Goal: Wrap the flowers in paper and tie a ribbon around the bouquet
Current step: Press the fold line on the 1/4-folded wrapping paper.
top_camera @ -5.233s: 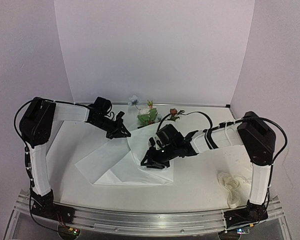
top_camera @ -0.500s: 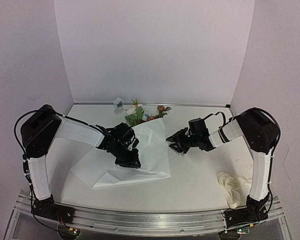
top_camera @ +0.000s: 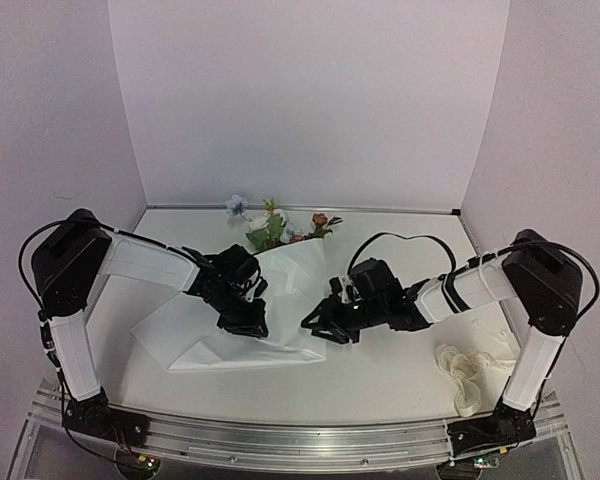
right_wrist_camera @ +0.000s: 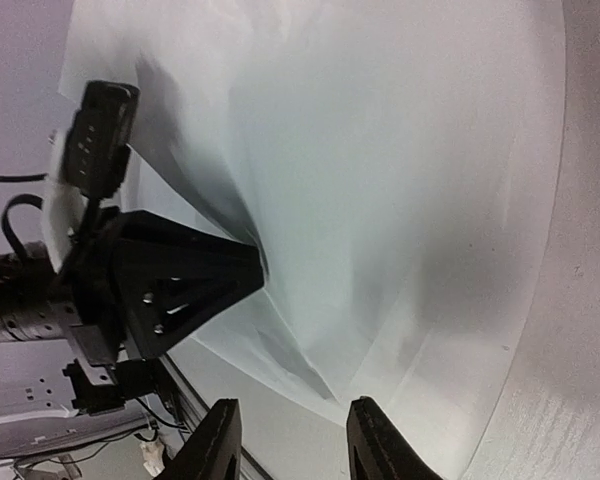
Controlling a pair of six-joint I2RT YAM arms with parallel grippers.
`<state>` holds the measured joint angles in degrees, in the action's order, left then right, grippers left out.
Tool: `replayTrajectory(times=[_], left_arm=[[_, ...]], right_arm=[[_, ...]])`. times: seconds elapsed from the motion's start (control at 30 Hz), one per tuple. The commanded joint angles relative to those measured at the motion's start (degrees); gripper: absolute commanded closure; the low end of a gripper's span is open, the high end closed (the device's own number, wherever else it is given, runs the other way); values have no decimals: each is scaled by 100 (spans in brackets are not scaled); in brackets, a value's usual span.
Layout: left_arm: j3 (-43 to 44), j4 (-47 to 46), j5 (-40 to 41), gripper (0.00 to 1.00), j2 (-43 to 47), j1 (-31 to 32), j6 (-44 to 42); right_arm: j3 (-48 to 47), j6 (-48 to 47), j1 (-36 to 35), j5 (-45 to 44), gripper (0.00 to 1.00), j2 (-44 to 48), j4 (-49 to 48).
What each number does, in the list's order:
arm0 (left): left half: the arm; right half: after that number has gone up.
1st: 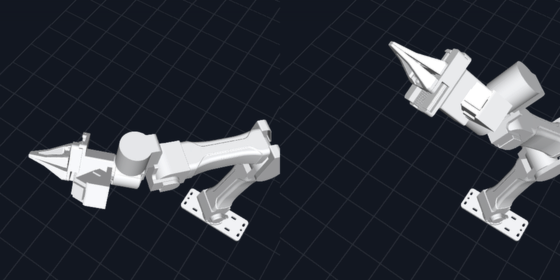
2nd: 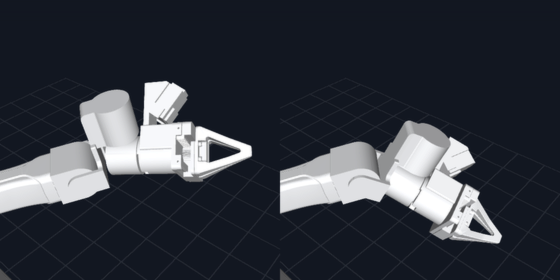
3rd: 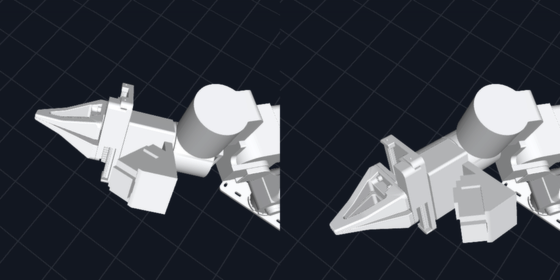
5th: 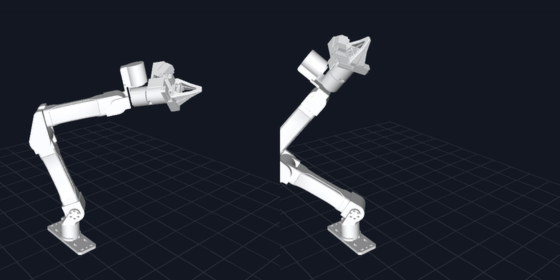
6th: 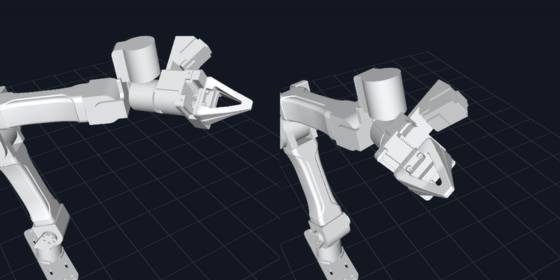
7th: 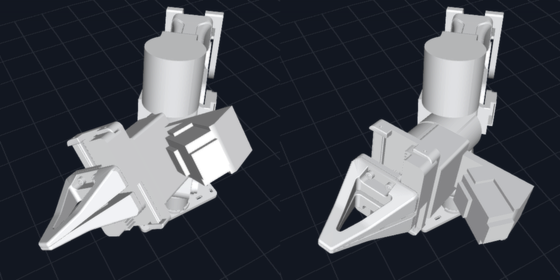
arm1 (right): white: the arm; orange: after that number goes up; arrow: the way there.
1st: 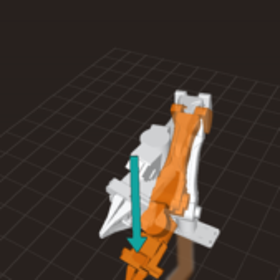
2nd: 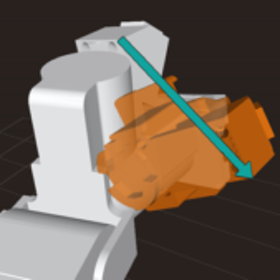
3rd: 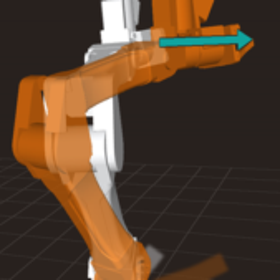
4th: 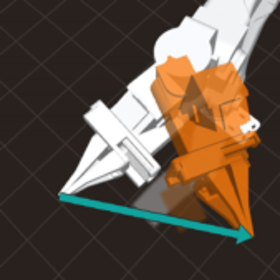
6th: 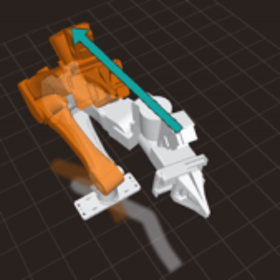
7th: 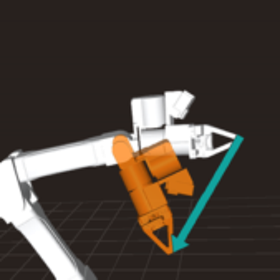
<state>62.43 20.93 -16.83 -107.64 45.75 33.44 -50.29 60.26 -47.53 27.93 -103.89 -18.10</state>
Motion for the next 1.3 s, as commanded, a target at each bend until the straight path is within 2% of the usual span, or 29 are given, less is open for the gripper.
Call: replayTrajectory(times=[0.0,0.37,0.57,0.73,0.9,1.1,1.27], left_arm=[[-15,449,132,82,141,-76,-255],[212,348,-103,83,-6,-360,-461],[387,548,-76,82,166,-400,-451],[593,691,-36,75,708,-387,-324],[566,407,-405,71,1063,-268,-85],[306,-410,-980,71,853,-86,305],[225,-916,-1228,72,627,-40,465]], right_arm=[[-242,-214,-224,-179,62,-374,121],[-72,75,-1082,-1366,64,-703,-154],[-131,425,-1310,-1982,65,-850,-313],[-161,704,-1331,-2100,67,-1000,-586],[-123,760,-1329,-2171,68,-917,-598],[45,558,-1300,-2226,67,-491,-600],[244,314,-964,-1598,64,40,-615]])
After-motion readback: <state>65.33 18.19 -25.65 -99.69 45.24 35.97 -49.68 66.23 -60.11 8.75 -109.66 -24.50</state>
